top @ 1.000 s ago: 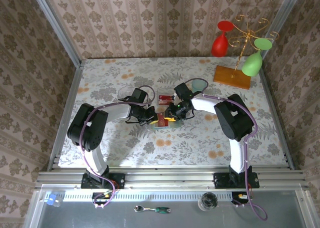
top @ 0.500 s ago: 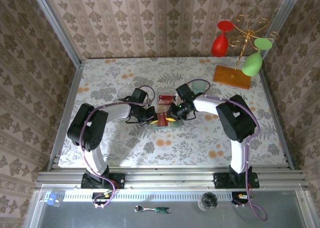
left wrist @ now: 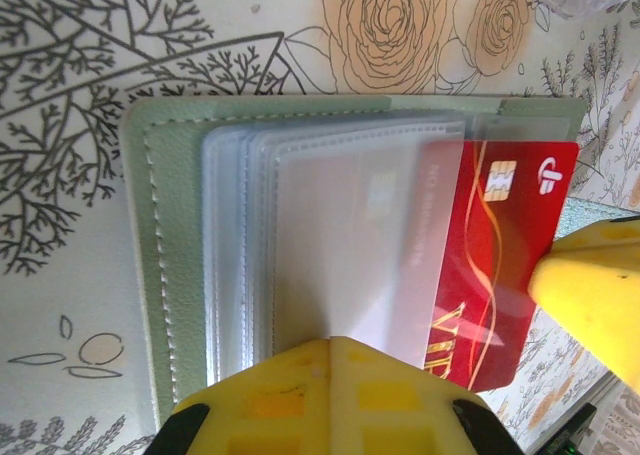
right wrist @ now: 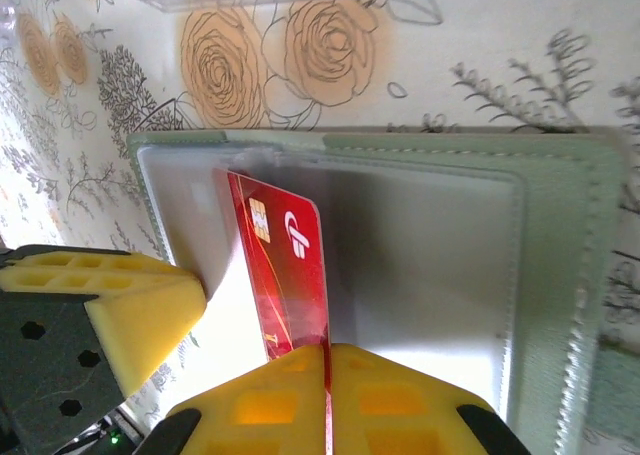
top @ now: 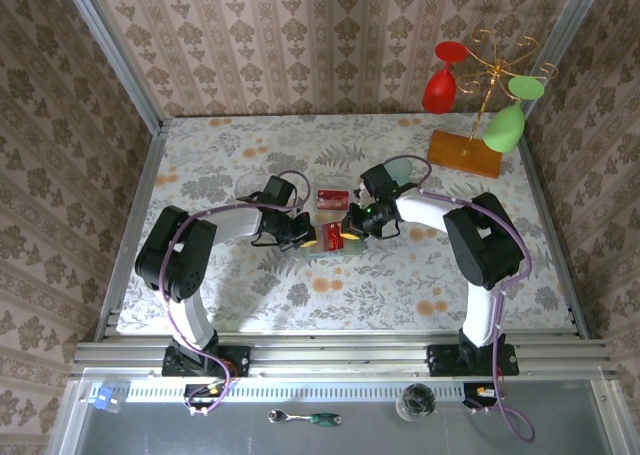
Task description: Take the credit cards out of the card holder
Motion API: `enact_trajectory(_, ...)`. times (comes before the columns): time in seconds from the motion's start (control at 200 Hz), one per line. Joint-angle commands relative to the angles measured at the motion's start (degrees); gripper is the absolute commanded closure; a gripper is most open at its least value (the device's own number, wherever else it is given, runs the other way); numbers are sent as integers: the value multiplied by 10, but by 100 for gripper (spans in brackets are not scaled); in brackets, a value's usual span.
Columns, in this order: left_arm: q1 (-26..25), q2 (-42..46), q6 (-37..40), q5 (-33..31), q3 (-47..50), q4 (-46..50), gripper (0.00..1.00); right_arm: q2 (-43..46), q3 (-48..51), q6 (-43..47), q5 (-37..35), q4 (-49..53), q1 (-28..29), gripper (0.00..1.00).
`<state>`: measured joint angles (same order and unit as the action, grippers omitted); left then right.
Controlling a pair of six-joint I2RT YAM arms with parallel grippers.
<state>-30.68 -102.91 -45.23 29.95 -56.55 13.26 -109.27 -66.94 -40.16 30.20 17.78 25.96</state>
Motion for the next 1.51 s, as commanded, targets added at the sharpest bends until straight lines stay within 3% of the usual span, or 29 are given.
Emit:
enact_trajectory(0.0,3,-6,3,-2,-4,14,100,25,2,30,-32,50,-3,92)
enact_trajectory(0.5,7,-6,3,1,-4,11,100,21,-33,46,-56,79,22,92)
enact_trajectory(0.735,7,-8,3,2,-3,8,100,21,-43,25,-57,72,31,85)
enact_trajectory(1.27,21,20,-5,20,6,-21,100,47,-52,38,-88,94,32,95)
enact_trajectory(1.5,32,51,-6,27,6,-17,100,64,-75,95,-98,127,22,100)
